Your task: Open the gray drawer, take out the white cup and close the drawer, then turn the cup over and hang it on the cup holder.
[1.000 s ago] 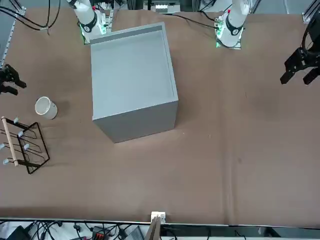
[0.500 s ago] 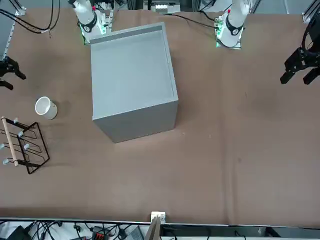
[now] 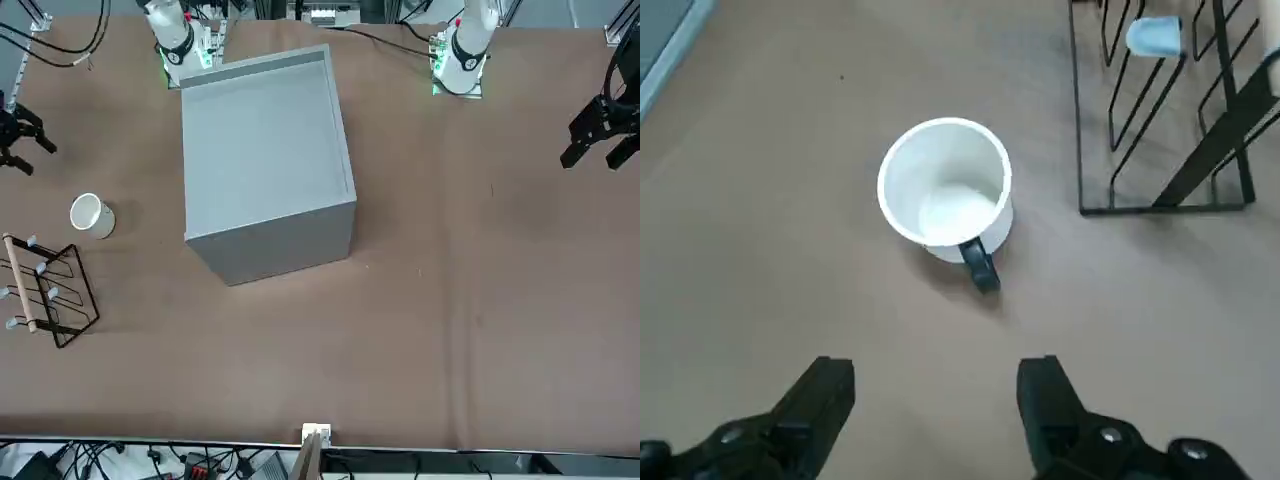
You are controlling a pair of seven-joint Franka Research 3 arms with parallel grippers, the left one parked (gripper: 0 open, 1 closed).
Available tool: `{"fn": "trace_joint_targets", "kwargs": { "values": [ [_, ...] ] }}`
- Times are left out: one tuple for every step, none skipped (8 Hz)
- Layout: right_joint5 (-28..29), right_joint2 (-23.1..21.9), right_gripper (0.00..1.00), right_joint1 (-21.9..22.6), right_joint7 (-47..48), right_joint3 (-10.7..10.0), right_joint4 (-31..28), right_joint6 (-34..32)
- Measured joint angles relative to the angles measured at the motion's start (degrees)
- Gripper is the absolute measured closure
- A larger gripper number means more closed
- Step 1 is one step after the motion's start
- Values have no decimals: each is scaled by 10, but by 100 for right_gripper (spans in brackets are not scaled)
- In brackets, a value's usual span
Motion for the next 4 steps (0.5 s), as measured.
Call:
{"fn": "trace_joint_targets", "kwargs": {
  "values": [
    [46, 17, 0, -21, -53, 0, -3, -3],
    [93, 38, 0, -41, -108, 0, -5, -8],
    [133, 59, 0, -59, -171, 0, -5, -13],
    [168, 77, 0, -70, -222, 0, -6, -26]
  ]
}}
